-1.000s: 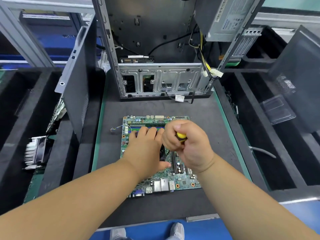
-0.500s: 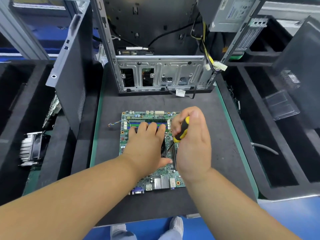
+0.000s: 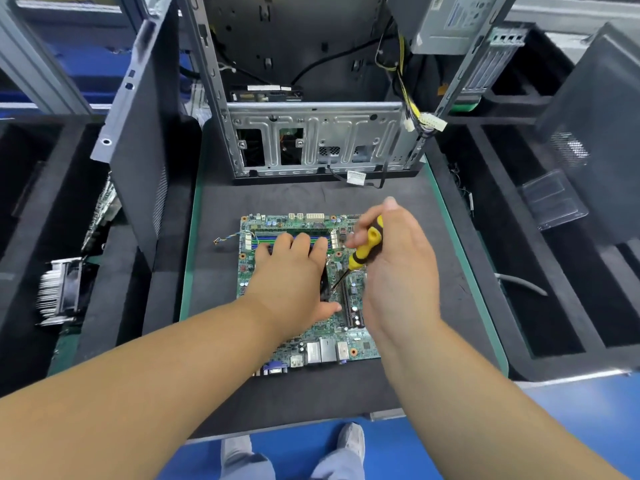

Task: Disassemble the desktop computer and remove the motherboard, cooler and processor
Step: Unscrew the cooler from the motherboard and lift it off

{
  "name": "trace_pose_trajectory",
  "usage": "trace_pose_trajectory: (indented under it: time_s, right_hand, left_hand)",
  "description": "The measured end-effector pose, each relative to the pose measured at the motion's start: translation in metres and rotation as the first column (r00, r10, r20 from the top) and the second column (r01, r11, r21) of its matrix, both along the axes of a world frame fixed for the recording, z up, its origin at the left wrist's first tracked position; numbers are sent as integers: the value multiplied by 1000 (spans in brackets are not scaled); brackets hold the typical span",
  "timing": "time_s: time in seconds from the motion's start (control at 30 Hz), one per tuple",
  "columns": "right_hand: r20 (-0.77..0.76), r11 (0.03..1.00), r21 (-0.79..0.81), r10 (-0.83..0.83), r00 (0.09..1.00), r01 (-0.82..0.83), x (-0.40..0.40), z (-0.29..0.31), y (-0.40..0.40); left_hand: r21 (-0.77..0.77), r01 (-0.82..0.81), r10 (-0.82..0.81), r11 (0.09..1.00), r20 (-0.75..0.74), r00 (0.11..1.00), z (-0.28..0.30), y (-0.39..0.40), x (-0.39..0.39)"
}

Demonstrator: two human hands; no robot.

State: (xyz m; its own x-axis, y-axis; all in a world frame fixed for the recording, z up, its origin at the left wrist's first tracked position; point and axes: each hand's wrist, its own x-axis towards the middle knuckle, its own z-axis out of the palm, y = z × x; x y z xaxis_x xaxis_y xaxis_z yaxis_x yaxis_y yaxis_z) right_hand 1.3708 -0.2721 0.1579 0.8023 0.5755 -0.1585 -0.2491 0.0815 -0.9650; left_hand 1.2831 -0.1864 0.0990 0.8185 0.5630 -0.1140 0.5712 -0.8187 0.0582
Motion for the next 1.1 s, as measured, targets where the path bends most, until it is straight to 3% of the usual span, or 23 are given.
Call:
trace_pose_trajectory:
  time_s: [0.07, 0.13, 0.23, 0.3, 0.4, 0.47, 0.53, 0.63, 0.7, 0.77, 0.83, 0.93, 1.03, 1.1]
  right_hand:
    - [64, 999, 53, -2, 998, -1, -4, -2, 2]
    - [86, 950, 212, 214, 973, -227, 3, -1, 6]
    - [59, 712, 310, 647, 761, -630, 27, 5, 15]
    - [50, 657, 277, 719, 693, -701, 35, 8, 17]
    - [51, 790, 163, 591, 805, -591, 33, 5, 13]
    - [83, 914, 84, 391, 917, -397, 25, 0, 5]
    - [80, 967, 97, 228, 970, -235, 10, -7, -3]
    - [225, 954, 151, 222, 949, -259, -14, -12, -8]
    - [334, 887, 135, 378, 864, -441, -17, -9, -5]
    - [325, 746, 64, 613, 720, -663, -8, 0, 7]
    - [229, 685, 38, 703, 674, -728, 5, 12, 18]
    - [54, 774, 89, 624, 779, -626, 20, 15, 20]
    - [58, 929, 35, 366, 929, -368, 18, 7, 6]
    - [47, 966, 45, 251, 967, -253, 9, 2, -3]
  left_hand:
    - [9, 1, -1, 1000, -8, 1000, 0, 0, 0]
    - [10, -1, 1, 1000, -3, 1000, 0, -1, -1]
    - [-9, -5, 5, 1000, 4, 1000, 1, -2, -1]
    - [-12, -8, 8, 1000, -2, 1000, 2, -1, 1]
    - [-1, -5, 5, 1000, -9, 1000, 3, -1, 1]
    - [5, 4, -4, 1000, -13, 1000, 2, -1, 2]
    - [4, 0, 0, 1000, -24, 1000, 2, -1, 2]
    - [-4, -13, 13, 1000, 4, 1000, 4, -2, 1]
    - [-55, -12, 12, 998, 7, 1000, 7, -2, -1]
    - [-46, 32, -33, 998, -4, 999, 6, -2, -1]
    - [-38, 34, -33, 999, 16, 999, 4, -1, 0]
    - [-35, -1, 1, 999, 2, 1000, 3, 0, 2]
    - [5, 12, -12, 1000, -16, 1000, 2, 0, 1]
    - [12, 7, -7, 1000, -6, 1000, 1, 0, 0]
